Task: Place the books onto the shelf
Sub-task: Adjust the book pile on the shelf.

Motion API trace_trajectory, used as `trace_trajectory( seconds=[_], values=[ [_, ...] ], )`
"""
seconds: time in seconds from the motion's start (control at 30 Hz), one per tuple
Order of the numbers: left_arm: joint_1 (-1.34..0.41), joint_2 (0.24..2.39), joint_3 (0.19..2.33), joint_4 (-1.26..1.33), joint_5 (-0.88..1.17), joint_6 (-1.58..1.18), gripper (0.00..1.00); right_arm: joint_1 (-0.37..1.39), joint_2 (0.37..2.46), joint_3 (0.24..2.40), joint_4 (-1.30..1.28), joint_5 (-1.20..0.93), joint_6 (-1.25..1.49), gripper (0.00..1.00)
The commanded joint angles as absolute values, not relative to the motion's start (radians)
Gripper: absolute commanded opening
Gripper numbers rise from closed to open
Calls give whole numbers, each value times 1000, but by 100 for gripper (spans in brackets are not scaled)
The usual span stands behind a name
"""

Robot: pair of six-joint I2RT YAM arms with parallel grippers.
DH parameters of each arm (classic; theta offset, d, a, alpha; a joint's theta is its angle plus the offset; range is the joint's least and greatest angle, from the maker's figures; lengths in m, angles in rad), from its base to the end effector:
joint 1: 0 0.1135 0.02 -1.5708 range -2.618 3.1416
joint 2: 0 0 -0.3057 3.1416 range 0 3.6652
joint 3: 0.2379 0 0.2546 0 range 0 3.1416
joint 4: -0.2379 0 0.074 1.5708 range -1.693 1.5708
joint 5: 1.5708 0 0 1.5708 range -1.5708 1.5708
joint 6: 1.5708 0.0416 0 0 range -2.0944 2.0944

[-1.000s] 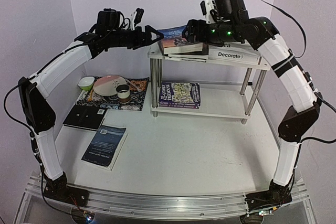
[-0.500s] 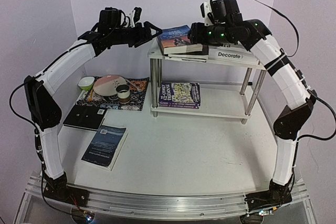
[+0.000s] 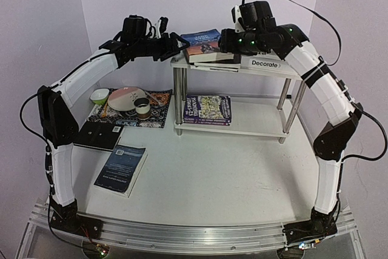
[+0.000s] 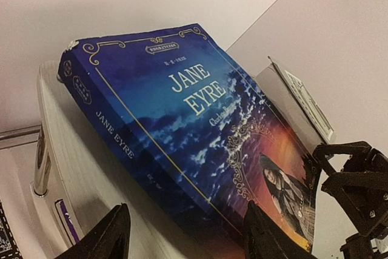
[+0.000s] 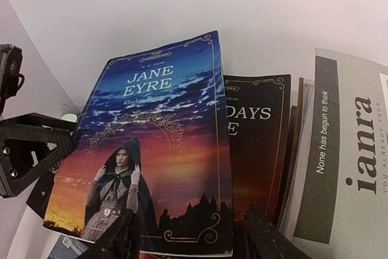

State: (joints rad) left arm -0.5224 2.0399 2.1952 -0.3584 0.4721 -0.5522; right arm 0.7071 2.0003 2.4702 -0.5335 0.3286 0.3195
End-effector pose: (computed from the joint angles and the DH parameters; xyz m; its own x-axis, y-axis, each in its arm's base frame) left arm 0.4257 -0.2669 0.4613 -0.5844 -0.2026 -0.7858 0.6153 0.5207 -0.5919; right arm 0.3538 0.2847 0.5498 -0.1621 0.2525 -0.9539 -0.3361 0.8948 0.2940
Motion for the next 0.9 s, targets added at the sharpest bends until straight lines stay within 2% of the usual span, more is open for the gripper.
trace_trajectory(
  seconds=[0.0,0.2,0.3,0.4,0.67,0.87],
  values=[
    [-517,2055,2276,-316,504,-566,63,704,1982,2457,-491,374,329,59],
    [-517,2082,2298,-311,519,-566,51,702,1993,2453,-492,358,355,53],
    [-517,2098,2314,-309,535,-569,41,704,1990,2452,-492,329,366,36],
    [-517,2110,2324,-305,552,-579,31,703,1976,2442,-490,291,353,26],
    [-517,2129,2343,-295,580,-596,24,703,1917,2371,-460,252,386,2],
    [-524,2136,2351,-287,598,-602,21,703,1886,2343,-460,250,395,0]
  ],
)
